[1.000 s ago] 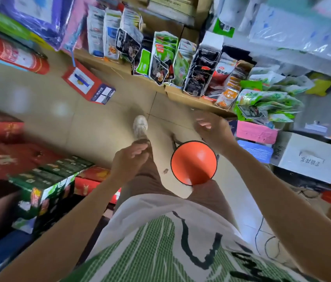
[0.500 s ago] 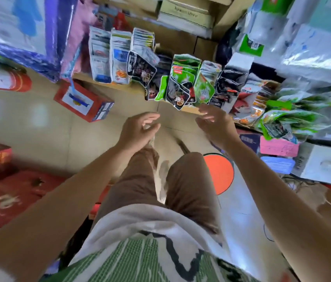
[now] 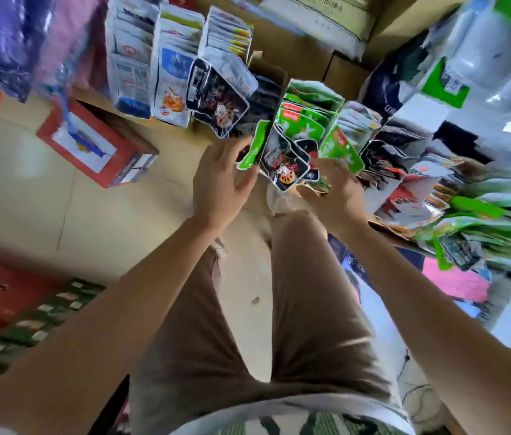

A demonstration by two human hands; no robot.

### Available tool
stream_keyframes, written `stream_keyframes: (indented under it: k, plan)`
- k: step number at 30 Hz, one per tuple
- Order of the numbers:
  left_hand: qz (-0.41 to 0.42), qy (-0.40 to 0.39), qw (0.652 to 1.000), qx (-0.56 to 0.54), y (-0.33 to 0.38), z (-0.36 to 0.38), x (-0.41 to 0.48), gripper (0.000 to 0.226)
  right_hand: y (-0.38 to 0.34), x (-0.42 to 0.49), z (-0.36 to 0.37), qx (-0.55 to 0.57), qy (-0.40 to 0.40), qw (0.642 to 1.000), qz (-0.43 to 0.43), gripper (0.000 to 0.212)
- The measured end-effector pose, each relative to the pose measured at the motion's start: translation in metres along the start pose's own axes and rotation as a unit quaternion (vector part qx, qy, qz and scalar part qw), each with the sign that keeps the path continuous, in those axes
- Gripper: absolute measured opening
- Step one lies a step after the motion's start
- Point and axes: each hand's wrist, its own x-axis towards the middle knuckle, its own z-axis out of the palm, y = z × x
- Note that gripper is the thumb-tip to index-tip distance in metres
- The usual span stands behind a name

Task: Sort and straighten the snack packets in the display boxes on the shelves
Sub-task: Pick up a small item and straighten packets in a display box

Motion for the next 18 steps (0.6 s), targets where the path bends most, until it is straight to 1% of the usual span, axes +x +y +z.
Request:
stream_keyframes:
  k: [2, 5, 7, 9, 12, 15, 18]
  plan:
    - [-0.009, 0.039, 0.999, -0.014, -0.014, 0.019, -0.002, 0.043, 0.017, 0.019, 0.024, -0.022, 0.019, 0.998, -0.051, 0.061]
    - [-0.011, 0.079, 0.996, -0.032, -0.033, 0.047, -0.004, 0.040, 0.033, 0.043, 0.048, -0.060, 0.038, 0.994, -0.086, 0.068]
    - [-0.010, 0.093, 0.995, -0.022, -0.047, 0.064, -0.001, 0.036, 0.040, 0.056, 0.059, -0.099, 0.078, 0.984, -0.129, 0.065]
    - [-0.018, 0.118, 0.993, -0.023, -0.058, 0.077, 0.002, 0.031, 0.047, 0.068, 0.067, -0.114, 0.130, 0.969, -0.179, 0.060]
    - [-0.014, 0.192, 0.980, -0.044, -0.073, 0.094, 0.001, 0.028, 0.060, 0.082, 0.076, -0.132, 0.175, 0.949, -0.228, 0.056]
    - [0.024, 0.232, 0.970, -0.073, -0.081, 0.103, 0.002, 0.032, 0.067, 0.092, 0.076, -0.149, 0.199, 0.935, -0.253, 0.053]
    - [0.086, 0.254, 0.962, -0.062, -0.087, 0.110, -0.003, 0.033, 0.079, 0.103, 0.080, -0.164, 0.204, 0.923, -0.282, 0.054]
